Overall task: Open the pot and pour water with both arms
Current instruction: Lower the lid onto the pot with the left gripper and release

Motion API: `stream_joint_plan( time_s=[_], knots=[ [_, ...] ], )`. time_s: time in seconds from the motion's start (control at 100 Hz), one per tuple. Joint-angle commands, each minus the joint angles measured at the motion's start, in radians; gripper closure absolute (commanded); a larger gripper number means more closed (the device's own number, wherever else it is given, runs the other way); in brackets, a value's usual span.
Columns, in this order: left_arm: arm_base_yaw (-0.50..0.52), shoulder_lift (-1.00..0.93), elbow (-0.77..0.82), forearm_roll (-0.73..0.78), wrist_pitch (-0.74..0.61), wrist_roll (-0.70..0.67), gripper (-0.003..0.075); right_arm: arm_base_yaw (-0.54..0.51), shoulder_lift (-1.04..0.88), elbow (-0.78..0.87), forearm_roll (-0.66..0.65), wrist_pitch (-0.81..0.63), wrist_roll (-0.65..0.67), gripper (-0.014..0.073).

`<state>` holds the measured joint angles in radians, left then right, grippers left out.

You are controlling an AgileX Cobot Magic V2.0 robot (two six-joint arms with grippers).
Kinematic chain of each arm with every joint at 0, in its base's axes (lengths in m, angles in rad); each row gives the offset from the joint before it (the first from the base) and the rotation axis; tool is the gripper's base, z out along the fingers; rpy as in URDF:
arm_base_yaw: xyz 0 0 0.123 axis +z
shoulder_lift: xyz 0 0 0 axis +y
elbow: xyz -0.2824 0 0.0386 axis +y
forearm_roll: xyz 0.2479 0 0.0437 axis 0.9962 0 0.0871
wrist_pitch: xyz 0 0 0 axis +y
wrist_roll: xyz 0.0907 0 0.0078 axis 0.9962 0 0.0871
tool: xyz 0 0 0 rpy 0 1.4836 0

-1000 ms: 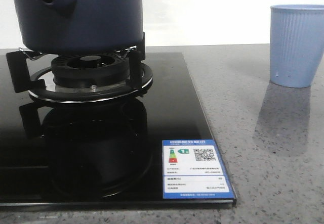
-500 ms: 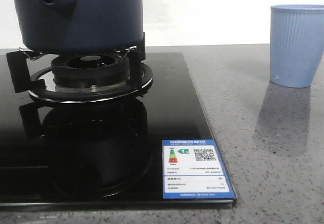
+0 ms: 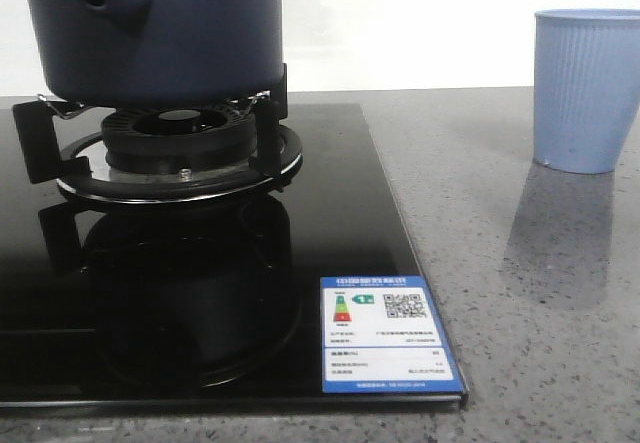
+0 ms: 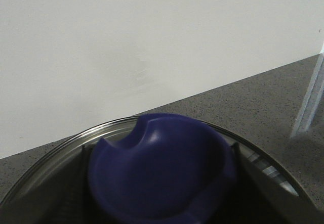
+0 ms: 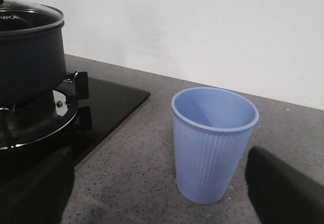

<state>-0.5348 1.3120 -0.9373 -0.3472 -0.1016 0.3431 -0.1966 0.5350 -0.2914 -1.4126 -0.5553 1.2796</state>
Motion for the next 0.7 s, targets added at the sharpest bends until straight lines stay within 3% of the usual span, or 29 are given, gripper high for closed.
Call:
stream_joint_plan(
  time_s=[0.0, 0.22, 0.46, 0.69],
  knots=[
    [-0.006, -0.031, -0.037, 0.013, -0.066, 0.004, 0.0365, -0.005, -0.003, -0.026, 0.029, -0.018, 0.001, -0.0028],
    [-0.006, -0.031, -0.037, 0.013, -0.053, 0.006, 0.0356, -0.004, -0.003, -0.026, 0.029, -0.023, 0.001, -0.0028],
    [-0.006, -0.036, -0.037, 0.013, -0.044, 0.006, 0.0186, -0.003, -0.003, -0.026, 0.029, -0.025, 0.001, -0.0028],
    [0.001, -0.116, -0.037, 0.013, -0.048, 0.006, 0.018, -0.003, -0.003, -0.026, 0.029, -0.025, 0.001, -0.0028]
  ],
)
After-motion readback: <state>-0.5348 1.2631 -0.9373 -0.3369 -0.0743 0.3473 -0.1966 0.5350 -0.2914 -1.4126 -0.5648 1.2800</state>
